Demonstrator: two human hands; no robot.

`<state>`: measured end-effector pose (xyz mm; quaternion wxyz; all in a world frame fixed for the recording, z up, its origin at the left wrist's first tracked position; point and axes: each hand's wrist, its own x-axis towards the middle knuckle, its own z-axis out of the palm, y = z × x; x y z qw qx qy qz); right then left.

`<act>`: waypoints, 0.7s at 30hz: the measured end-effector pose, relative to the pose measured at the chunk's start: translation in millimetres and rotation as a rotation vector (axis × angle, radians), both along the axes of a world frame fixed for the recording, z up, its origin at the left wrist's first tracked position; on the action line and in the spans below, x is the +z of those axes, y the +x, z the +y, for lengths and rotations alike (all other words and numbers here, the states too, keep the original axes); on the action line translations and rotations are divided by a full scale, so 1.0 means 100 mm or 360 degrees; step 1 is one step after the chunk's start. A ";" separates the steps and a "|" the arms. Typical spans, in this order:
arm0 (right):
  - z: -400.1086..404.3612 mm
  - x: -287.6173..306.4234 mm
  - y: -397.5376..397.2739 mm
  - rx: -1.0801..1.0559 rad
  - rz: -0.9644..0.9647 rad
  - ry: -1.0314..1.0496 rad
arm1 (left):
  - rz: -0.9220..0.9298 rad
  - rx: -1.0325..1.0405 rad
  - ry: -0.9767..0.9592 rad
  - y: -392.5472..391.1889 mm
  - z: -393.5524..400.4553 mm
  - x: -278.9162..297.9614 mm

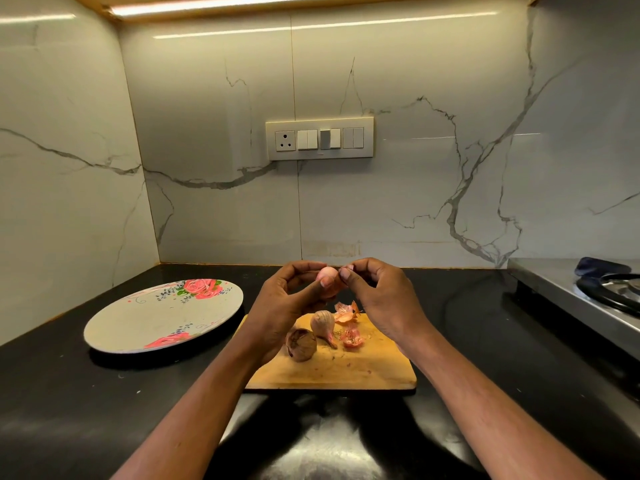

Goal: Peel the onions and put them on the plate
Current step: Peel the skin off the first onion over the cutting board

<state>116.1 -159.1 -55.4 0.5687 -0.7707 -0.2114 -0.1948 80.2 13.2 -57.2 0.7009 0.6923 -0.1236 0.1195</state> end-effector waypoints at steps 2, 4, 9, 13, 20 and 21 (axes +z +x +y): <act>0.02 -0.01 0.01 -0.0017 0.0022 0.0036 | -0.0011 0.0000 0.0046 0.01 0.00 0.00; 0.02 -0.01 0.01 -0.0017 0.0048 0.0105 | -0.0021 0.0000 0.0090 0.02 0.00 0.00; -0.05 0.00 0.00 0.0192 0.0112 0.0126 | -0.0005 -0.0020 0.0064 0.02 0.02 0.00; -0.07 0.00 0.03 0.0096 0.0036 0.0149 | 0.0012 -0.0048 0.0080 0.03 0.03 0.00; 0.01 -0.02 0.00 -0.0092 -0.0170 -0.0090 | 0.0019 0.0010 0.0029 0.05 0.00 -0.03; 0.01 -0.02 0.00 -0.0101 -0.0174 -0.0112 | 0.0017 0.0005 0.0022 0.05 0.00 -0.03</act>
